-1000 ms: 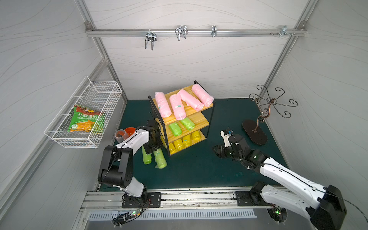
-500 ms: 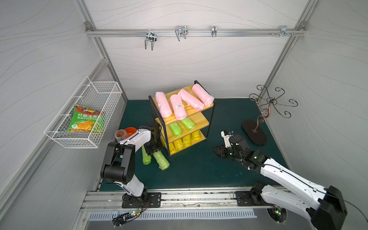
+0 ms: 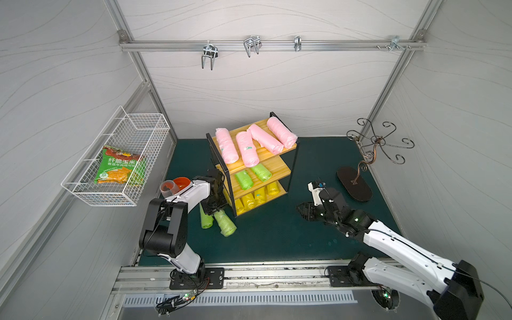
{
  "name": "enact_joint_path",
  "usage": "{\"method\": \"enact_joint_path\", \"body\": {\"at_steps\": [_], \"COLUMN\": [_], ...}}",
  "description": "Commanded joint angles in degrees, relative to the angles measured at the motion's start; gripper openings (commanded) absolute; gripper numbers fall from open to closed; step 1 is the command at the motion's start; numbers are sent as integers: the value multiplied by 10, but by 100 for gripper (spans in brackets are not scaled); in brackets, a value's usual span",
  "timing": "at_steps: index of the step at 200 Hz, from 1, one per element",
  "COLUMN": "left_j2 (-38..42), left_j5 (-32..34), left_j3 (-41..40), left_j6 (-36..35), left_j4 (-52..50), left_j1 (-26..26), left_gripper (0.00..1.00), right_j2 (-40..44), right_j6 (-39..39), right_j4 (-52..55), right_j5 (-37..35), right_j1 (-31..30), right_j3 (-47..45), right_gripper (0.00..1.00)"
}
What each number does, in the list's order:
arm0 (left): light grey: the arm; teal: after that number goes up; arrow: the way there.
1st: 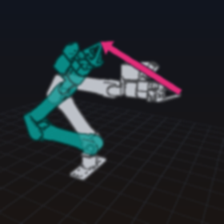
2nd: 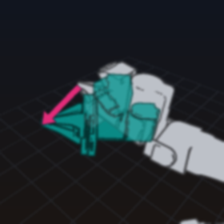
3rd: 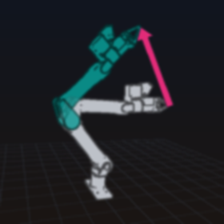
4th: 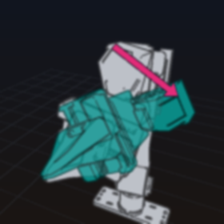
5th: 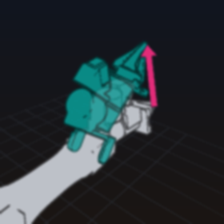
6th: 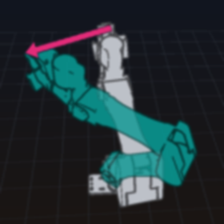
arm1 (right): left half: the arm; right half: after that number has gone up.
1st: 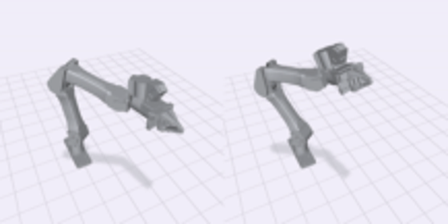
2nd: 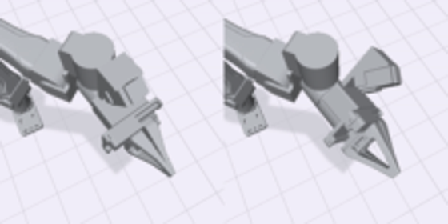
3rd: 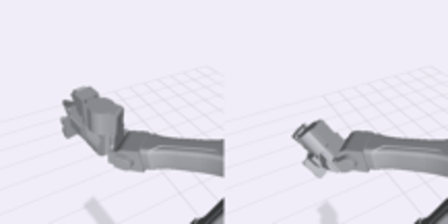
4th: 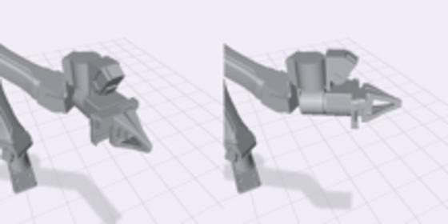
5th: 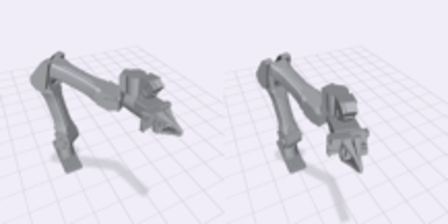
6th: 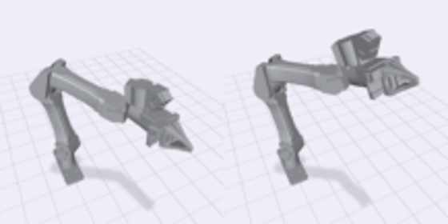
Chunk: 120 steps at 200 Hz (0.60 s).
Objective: Sort the rolls of trash bags by color and place them on the shelf
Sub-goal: Pick up the roll of trash bags from the center of the board.
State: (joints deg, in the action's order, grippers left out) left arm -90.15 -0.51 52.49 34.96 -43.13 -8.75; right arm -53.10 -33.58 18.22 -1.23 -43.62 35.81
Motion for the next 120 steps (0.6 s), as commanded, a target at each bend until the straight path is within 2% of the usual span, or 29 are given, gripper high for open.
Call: {"method": "enact_joint_path", "body": {"at_steps": [1, 83, 120], "left_j2": [44, 171, 238], "left_j5": [-8, -35, -37], "left_j3": [-12, -12, -13], "left_j6": [20, 51, 50], "left_j4": [-23, -41, -66], "left_j1": [-5, -5, -5], "left_gripper": [0, 0, 0], "right_j2": [11, 17, 23], "right_j6": [3, 13, 46], "right_j4": [13, 23, 9], "right_j5": [-7, -2, 32], "right_j1": [-4, -5, -6], "right_j3": [3, 13, 20], "right_gripper": [47, 47, 50]}}
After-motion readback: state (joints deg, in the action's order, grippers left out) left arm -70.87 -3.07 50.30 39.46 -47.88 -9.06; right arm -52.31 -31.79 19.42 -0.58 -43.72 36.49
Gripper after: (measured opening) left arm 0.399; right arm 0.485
